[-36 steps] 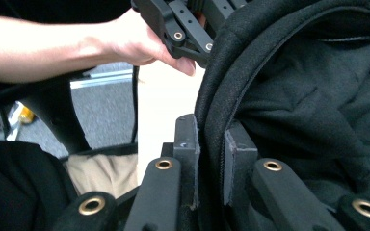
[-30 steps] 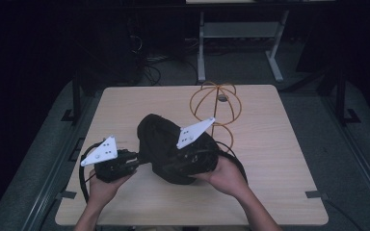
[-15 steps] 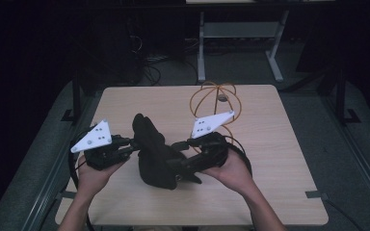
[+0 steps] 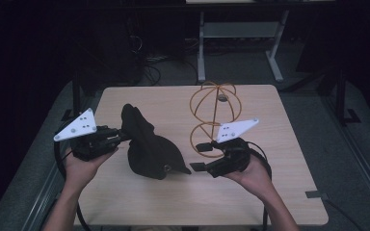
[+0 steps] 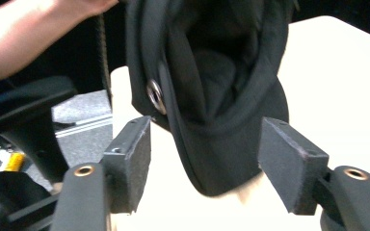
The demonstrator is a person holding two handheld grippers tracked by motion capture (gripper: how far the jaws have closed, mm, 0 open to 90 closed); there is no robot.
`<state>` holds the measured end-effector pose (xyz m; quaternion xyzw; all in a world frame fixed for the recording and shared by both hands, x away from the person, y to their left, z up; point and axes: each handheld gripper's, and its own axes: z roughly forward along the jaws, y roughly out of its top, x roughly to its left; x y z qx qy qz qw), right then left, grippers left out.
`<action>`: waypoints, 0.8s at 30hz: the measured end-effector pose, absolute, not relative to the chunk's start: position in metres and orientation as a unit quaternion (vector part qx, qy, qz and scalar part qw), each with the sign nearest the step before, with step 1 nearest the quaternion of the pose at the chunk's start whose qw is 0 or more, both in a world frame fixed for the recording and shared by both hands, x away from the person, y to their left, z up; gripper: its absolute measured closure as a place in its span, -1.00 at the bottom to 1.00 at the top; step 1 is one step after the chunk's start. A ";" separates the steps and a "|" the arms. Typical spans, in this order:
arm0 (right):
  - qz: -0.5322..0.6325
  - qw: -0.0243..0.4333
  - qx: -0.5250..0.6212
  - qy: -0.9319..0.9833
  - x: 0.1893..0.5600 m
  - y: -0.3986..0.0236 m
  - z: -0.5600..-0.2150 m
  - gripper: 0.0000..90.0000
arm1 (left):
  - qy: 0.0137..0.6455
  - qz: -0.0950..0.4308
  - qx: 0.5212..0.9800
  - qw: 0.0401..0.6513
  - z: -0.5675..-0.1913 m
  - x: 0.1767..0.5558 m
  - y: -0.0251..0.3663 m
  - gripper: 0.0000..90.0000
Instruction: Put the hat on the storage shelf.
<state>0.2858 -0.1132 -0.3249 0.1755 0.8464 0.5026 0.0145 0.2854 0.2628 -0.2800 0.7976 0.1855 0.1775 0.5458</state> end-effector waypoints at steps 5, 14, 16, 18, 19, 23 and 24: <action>0.494 0.019 0.187 0.849 0.286 -0.129 -0.336 -0.24 | 0.190 0.173 0.798 0.546 -0.276 0.291 0.266 0.88; 0.484 0.034 0.237 0.842 0.281 -0.173 -0.366 -0.31 | 0.188 0.167 0.799 0.546 -0.263 0.301 0.269 0.88; 0.485 0.040 0.252 0.836 0.281 -0.183 -0.372 -0.31 | 0.189 0.166 0.799 0.547 -0.259 0.303 0.268 0.88; 0.481 0.047 0.266 0.834 0.281 -0.192 -0.378 -0.32 | 0.186 0.164 0.801 0.545 -0.256 0.307 0.266 0.88; 0.481 0.047 0.266 0.834 0.281 -0.192 -0.378 -0.32 | 0.186 0.164 0.801 0.545 -0.256 0.307 0.266 0.88; 0.462 0.057 0.290 0.836 0.282 -0.207 -0.392 -0.34 | 0.181 0.157 0.805 0.543 -0.250 0.315 0.261 0.88; 0.449 0.062 0.302 0.839 0.283 -0.212 -0.398 -0.35 | 0.179 0.154 0.807 0.542 -0.249 0.317 0.259 0.88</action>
